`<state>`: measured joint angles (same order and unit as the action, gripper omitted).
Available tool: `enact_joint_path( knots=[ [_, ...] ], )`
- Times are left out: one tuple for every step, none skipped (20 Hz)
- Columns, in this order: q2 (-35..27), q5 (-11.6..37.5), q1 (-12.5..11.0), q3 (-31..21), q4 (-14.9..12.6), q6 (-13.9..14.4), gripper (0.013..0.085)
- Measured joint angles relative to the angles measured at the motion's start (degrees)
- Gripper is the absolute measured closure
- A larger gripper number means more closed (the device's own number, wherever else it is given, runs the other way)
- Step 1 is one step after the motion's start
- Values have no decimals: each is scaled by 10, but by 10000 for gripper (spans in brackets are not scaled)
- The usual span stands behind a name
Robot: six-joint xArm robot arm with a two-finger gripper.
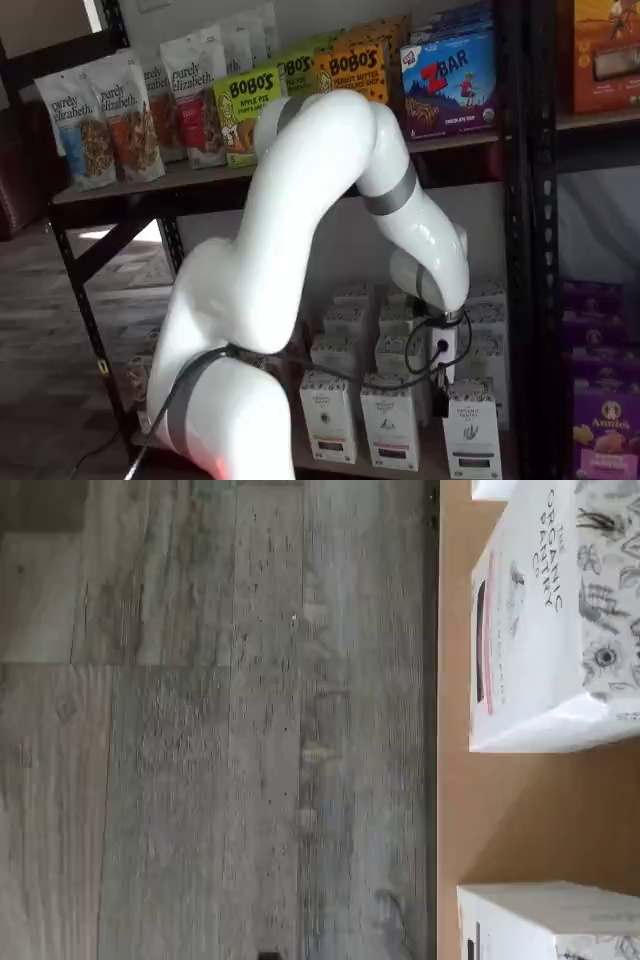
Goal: Pick up the white box with a green strip in the middle, on the bottom shelf, the sixth box from the left
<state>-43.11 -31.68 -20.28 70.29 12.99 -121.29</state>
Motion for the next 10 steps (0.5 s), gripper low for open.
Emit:
enact_joint_path(
  knots=[
    [0,-12,0,4,-7,7,130],
    [2,-36,0,11,-24,22,130],
    [5,-44,1,10,-30,28,130],
    [8,-48,2,8,-33,32,130],
    [11,-48,3,5,-34,33,130],
    [13,-45,4,2,-31,31,130],
    [16,-39,4,-2,-25,27,130],
    [18,-32,5,-6,-17,20,130],
    [20,-21,5,-12,-7,12,130],
    [21,-12,5,-15,-2,7,130]
  ],
)
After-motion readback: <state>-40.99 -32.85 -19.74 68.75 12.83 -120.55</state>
